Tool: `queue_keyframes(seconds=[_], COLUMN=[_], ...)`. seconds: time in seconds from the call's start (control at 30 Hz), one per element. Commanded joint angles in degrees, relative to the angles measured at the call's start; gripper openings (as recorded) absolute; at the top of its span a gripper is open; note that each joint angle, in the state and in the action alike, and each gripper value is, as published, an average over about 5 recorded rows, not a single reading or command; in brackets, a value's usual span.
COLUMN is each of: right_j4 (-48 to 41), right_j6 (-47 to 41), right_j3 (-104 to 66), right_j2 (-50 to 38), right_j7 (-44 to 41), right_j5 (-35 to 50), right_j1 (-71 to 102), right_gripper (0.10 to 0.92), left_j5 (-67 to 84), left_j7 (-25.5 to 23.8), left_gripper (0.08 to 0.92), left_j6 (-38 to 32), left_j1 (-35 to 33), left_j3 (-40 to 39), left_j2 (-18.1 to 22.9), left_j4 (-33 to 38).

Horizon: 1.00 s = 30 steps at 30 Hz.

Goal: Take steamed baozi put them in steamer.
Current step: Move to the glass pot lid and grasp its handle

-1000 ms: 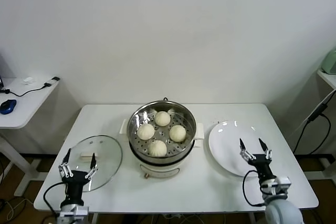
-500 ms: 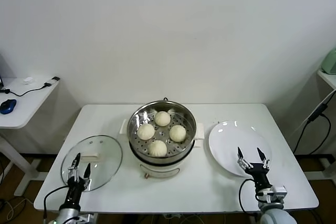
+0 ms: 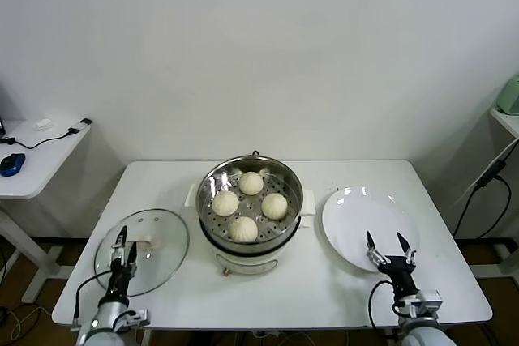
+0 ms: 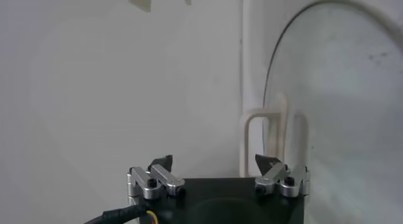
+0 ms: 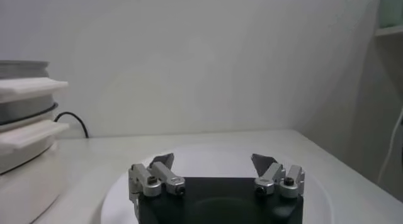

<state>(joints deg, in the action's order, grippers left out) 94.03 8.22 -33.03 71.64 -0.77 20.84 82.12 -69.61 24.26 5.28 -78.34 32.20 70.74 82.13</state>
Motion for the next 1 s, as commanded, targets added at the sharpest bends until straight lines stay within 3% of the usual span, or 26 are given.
queue_keyframes(seconds=[0.03, 0.17, 0.27, 0.73, 0.87, 1.0], right_j4=[0.2, 0.1, 0.0, 0.6, 1.3, 2.3], right_j6=[0.1, 0.3, 0.2, -0.5, -0.7, -1.2], right_j3=[-0.1, 0.0, 0.1, 0.4, 0.3, 0.2], right_j2=[0.5, 0.6, 0.6, 0.7, 0.5, 0.1], right_j7=[-0.2, -0.2, -0.3, -0.3, -0.3, -0.2], right_j5=[-1.1, -1.4, -1.6, -2.3, -2.5, -2.5], right_j1=[0.4, 0.6, 0.5, 0.2, 0.2, 0.4], right_gripper=[0.823, 0.823, 0.823, 0.823, 0.822, 0.823], left_j5=[-2.2, -2.0, -2.2, -1.7, 0.1, 4.7], left_j7=[-1.3, -1.1, -1.0, 0.3, -1.1, -5.4], left_gripper=[0.823, 0.817, 0.768, 0.361, 0.249, 0.153], left_j6=[3.6, 3.8, 4.0, 2.3, 2.4, 4.7], left_j1=[4.8, 4.5, 4.3, 4.4, 3.2, 0.1], left_j3=[-0.5, -0.7, -0.8, -1.0, -0.5, 0.5], left_j2=[0.4, 0.8, 1.2, 1.5, 0.6, -2.1], left_j4=[-4.4, -4.1, -4.2, -5.2, -0.9, 8.7])
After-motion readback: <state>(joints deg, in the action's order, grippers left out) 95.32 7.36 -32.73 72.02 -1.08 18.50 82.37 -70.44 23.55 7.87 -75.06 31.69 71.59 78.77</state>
